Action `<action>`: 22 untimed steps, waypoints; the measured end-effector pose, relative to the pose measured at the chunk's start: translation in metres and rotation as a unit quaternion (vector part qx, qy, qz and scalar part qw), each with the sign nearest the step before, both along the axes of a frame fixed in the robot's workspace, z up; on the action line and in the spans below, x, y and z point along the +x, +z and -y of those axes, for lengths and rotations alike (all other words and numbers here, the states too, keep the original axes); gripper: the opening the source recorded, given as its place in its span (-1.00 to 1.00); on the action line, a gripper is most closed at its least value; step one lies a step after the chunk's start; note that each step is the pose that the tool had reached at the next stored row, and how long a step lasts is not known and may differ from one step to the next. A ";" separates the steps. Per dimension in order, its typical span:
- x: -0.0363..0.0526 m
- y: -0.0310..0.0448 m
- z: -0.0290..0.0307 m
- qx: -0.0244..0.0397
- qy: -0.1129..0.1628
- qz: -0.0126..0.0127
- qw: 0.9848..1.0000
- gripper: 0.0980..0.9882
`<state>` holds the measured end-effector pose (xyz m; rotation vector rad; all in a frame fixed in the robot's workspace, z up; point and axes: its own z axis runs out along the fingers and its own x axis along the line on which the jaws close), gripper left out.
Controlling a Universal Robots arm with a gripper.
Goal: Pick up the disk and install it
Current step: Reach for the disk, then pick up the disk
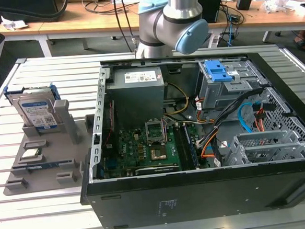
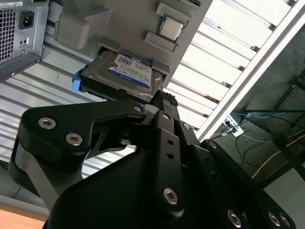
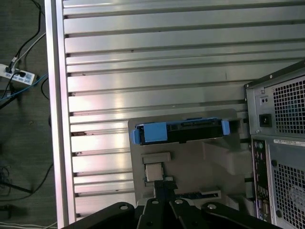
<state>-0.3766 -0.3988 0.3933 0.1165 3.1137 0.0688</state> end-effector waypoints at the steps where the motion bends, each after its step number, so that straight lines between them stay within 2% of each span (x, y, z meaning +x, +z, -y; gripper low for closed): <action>1: 0.0000 0.0000 0.0000 0.000 0.000 0.000 1.000 -0.98; 12: -0.0006 0.0000 0.0000 0.000 0.000 0.000 1.000 -0.98; 16: -0.0007 0.0000 0.0000 0.000 0.018 0.000 1.000 -0.98; 22: -0.0006 0.0000 0.0000 0.000 0.049 0.000 0.999 -0.98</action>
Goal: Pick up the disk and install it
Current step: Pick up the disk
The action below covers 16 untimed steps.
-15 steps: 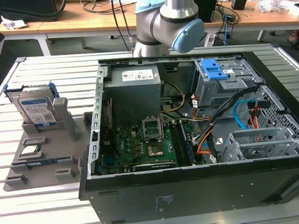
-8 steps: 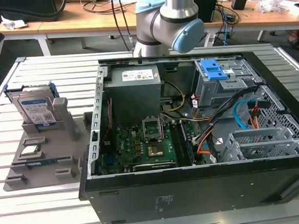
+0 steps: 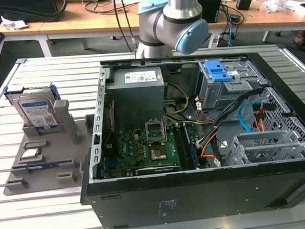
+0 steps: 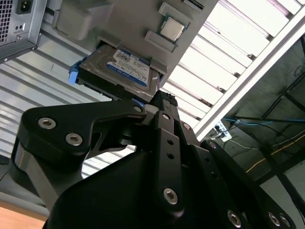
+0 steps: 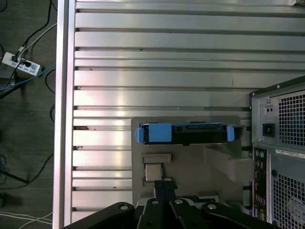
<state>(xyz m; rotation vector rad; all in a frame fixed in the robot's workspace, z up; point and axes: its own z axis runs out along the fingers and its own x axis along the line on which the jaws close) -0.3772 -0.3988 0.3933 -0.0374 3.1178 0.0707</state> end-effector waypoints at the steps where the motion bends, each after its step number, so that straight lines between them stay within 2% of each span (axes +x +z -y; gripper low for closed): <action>1: 0.0000 0.0000 0.0000 0.000 0.009 0.000 1.000 -0.98; 9: 0.0000 0.0000 0.0000 0.000 0.057 0.000 0.998 -0.98; 16: 0.0000 0.0000 0.0000 0.000 0.105 0.000 0.995 -0.98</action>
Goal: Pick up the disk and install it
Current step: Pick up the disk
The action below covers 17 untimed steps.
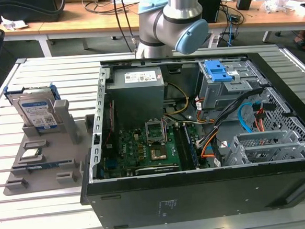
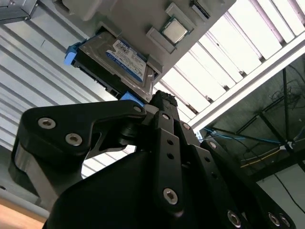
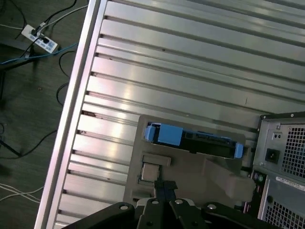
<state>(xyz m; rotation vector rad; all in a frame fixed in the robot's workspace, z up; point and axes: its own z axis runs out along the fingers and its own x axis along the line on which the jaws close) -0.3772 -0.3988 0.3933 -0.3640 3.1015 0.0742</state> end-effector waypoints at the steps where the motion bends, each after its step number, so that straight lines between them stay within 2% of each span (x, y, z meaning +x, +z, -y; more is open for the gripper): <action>1: 0.0000 0.0000 0.0000 0.000 0.006 0.000 1.000 -0.98; 5: 0.0000 0.0000 0.0000 0.000 0.031 0.000 1.000 -0.98; 8: 0.0000 0.0000 0.0000 0.000 0.059 0.000 0.998 -0.98; 11: 0.0000 0.0000 0.0000 0.000 0.075 0.000 0.997 -0.98; 17: 0.0000 0.0000 0.0000 0.000 0.116 0.000 0.993 -0.98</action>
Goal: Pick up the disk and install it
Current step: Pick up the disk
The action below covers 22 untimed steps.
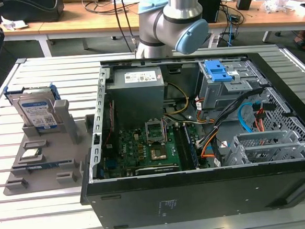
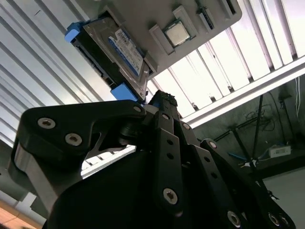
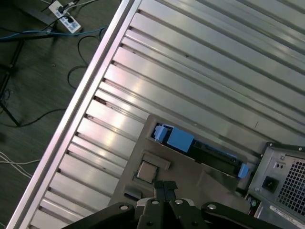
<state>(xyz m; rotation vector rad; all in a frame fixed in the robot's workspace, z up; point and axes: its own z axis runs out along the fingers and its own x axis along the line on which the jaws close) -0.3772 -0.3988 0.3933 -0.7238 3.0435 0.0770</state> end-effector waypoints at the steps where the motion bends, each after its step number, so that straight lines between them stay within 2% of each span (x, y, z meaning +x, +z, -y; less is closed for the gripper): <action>1: 0.0000 0.0000 0.0000 0.000 0.006 0.000 1.000 -0.98; 9: 0.0000 0.0000 0.0000 0.000 0.054 0.000 0.999 -0.98; 16: 0.0000 0.0000 0.0000 0.000 0.090 0.000 0.996 -0.98; 17: 0.0000 0.0000 0.0000 0.000 0.094 0.000 0.996 -0.98; 18: 0.0000 0.0000 0.0000 0.000 0.108 0.000 0.994 -0.98; 22: 0.0000 0.0000 0.0000 0.000 0.126 0.000 0.992 -0.98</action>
